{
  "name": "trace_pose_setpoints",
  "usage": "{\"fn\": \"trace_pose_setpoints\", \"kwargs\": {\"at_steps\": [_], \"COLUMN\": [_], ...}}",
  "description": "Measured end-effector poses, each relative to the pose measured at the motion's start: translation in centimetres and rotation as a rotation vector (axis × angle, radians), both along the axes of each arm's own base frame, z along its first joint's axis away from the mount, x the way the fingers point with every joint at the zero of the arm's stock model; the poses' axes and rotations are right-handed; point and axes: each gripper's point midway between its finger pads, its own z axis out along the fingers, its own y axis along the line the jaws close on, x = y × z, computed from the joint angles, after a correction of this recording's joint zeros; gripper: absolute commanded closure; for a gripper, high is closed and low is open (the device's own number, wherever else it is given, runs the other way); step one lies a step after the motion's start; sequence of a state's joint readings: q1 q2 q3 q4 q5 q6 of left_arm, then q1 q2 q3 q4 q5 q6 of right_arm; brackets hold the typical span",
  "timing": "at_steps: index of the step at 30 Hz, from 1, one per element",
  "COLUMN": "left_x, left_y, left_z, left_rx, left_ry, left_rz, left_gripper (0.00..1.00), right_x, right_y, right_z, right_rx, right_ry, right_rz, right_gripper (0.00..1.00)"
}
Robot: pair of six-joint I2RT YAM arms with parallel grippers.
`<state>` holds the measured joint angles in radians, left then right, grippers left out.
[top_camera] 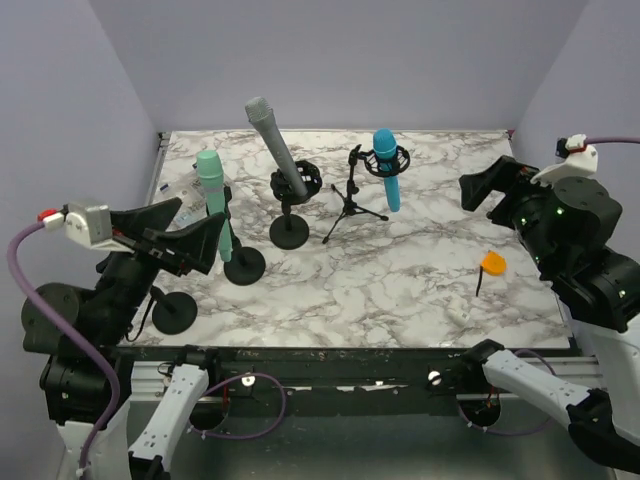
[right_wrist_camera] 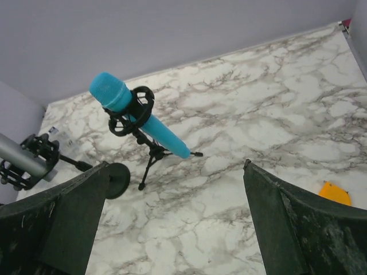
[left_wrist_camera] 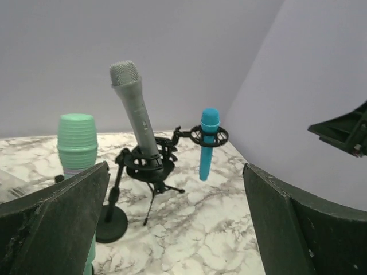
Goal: Remove the microphone from the stand
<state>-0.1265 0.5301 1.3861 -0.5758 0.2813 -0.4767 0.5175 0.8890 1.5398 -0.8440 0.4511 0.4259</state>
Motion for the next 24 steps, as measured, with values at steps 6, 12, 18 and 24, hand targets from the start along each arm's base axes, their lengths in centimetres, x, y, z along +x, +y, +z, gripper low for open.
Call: {"fn": "trace_pose_setpoints", "kwargs": {"at_steps": [6, 12, 18, 24], "left_x": [2.3, 3.9, 5.9, 8.0], "left_y": [-2.9, -6.1, -10.1, -12.3], "left_z": [-0.9, 0.8, 0.9, -2.7], "left_rx": [0.000, -0.062, -0.025, 0.105], "left_ry": [0.065, 0.066, 0.077, 0.005], "left_rz": [-0.159, -0.364, -0.525, -0.549], "left_gripper": [0.01, 0.01, 0.01, 0.01], "right_x": [1.3, 1.7, 1.8, 4.2], "right_y": [1.7, 3.7, 5.9, 8.2], "right_z": [-4.8, -10.6, -15.1, -16.5], "right_rx": [-0.059, -0.084, -0.092, -0.128], "right_ry": [0.143, 0.296, 0.410, 0.409], "right_rz": [0.041, 0.114, 0.211, 0.286], "right_gripper": [0.00, 0.00, 0.00, 0.00]}}
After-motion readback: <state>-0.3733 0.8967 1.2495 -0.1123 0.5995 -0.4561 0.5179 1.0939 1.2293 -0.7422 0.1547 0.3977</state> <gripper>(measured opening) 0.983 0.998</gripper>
